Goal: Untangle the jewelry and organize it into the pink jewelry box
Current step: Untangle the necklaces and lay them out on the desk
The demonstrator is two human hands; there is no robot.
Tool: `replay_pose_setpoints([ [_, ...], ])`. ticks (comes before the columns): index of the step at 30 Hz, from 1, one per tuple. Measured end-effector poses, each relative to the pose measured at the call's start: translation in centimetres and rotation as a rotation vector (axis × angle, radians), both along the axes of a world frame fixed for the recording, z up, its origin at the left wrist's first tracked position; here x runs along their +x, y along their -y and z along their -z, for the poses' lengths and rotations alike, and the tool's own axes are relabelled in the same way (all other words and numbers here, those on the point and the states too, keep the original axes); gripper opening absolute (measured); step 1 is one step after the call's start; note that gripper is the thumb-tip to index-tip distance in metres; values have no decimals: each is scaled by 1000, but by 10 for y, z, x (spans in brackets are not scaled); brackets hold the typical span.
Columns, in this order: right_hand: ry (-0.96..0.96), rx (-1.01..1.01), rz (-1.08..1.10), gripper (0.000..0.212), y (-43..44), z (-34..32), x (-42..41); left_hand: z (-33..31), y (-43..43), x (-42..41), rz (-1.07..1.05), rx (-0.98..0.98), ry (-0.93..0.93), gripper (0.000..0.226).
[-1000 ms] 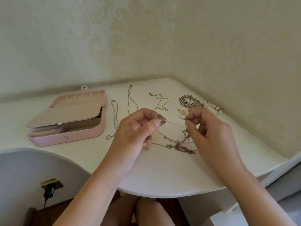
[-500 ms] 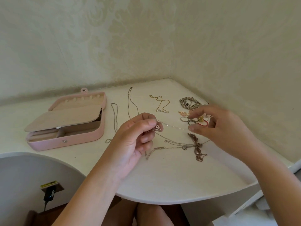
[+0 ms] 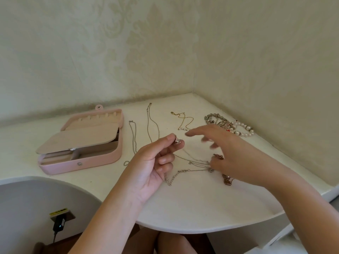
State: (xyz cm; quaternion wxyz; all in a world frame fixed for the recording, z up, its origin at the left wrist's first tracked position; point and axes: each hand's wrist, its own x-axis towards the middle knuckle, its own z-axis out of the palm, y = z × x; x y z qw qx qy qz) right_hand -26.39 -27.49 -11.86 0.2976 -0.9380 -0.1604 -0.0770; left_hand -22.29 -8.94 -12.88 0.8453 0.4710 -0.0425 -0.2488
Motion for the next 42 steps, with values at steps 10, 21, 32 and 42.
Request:
replay_pose_setpoints([
  [10, 398, 213, -25, 22, -34, -9, 10, 3, -1, 2, 13, -18, 11, 10],
  [21, 663, 33, 63, 12, -39, -8, 15, 3, -1, 3, -27, -42, 59, 8],
  [32, 126, 1088, 77, 19, -28, -58, 11, -1, -1, -2, 38, 16, 85, 27],
  [42, 281, 932, 230, 17, -5, -109, 19, -1, -1, 2, 36, 96, 37, 31],
])
